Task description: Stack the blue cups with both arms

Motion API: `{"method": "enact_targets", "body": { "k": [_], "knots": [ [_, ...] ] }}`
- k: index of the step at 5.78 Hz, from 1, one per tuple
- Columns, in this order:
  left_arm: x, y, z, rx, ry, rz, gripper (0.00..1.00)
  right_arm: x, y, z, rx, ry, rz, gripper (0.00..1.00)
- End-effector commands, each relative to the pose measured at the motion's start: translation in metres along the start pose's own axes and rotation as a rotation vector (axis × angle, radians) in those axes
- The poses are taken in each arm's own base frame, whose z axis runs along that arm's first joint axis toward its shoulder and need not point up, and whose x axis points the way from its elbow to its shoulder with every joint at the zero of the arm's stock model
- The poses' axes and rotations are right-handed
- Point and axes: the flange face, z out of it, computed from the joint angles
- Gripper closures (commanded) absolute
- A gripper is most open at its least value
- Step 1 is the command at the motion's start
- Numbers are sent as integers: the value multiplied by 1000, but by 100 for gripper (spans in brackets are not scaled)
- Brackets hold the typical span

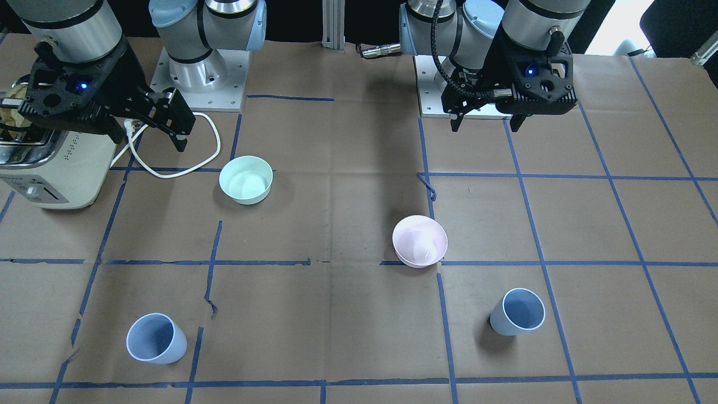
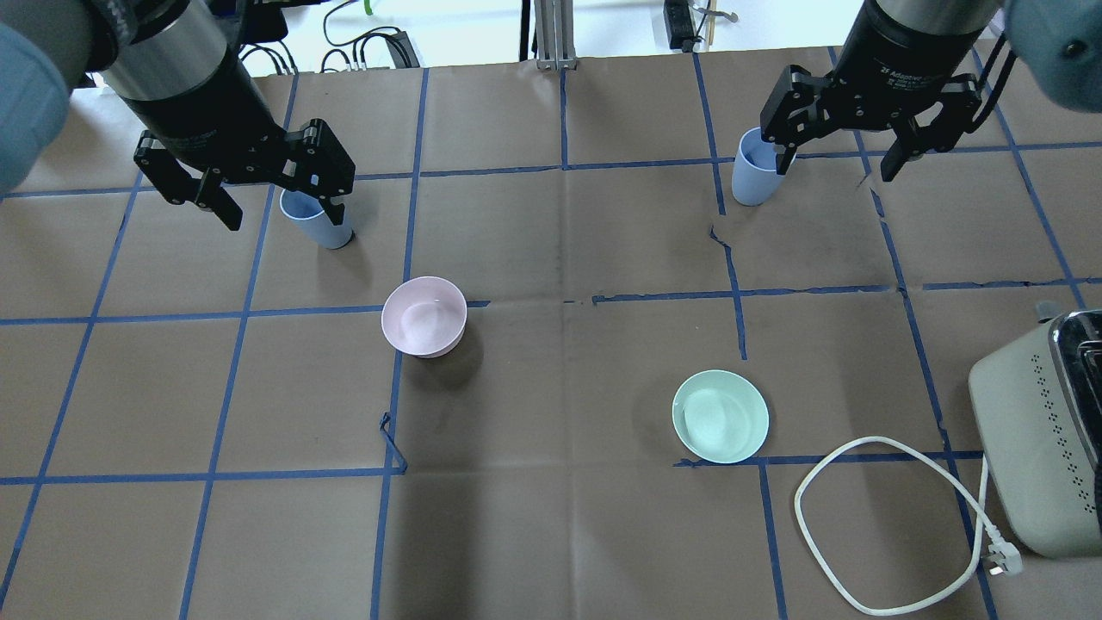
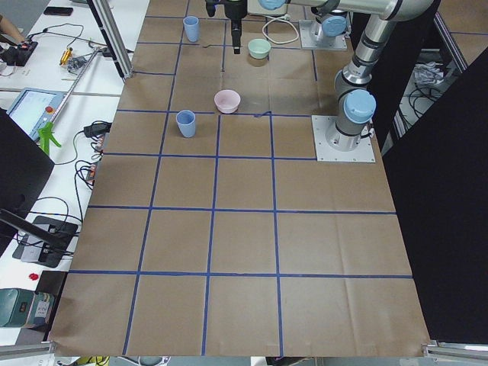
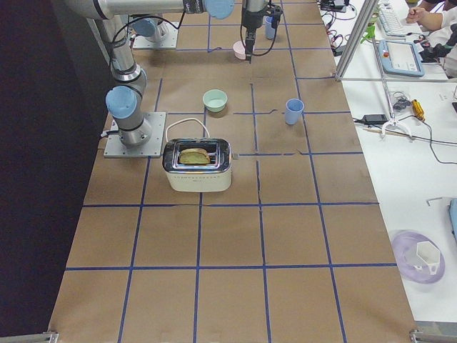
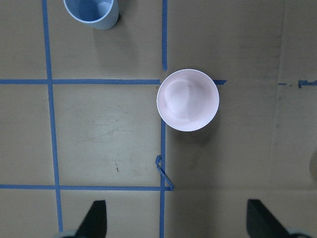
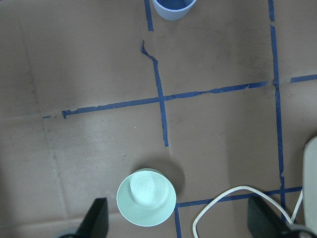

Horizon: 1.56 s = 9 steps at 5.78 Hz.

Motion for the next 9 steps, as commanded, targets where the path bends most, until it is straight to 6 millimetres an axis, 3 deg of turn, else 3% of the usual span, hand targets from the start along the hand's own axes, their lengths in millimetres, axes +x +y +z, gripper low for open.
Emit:
{"method": "enact_targets", "body": {
  "k": [1, 5, 6, 7, 8, 9],
  "knots": [
    [-1, 1, 0, -1, 0, 0, 2, 0, 0, 0, 1, 0, 0, 0],
    [-3, 1, -1, 1, 0, -5, 2, 0, -4, 3, 7, -1, -2, 0],
    [-9, -10, -2, 2, 2, -6, 2, 2, -33, 7, 19, -3, -5, 0],
    [-21, -37, 7, 5, 3, -23, 2, -3, -80, -3, 50, 0, -9, 0],
    [-23, -88, 17, 8, 1, -12, 2, 0, -134, 10, 52, 3, -67, 0],
    [-32, -146, 41, 2, 3, -18, 2, 28, -165, 16, 56, 0, -77, 0]
  ]
}}
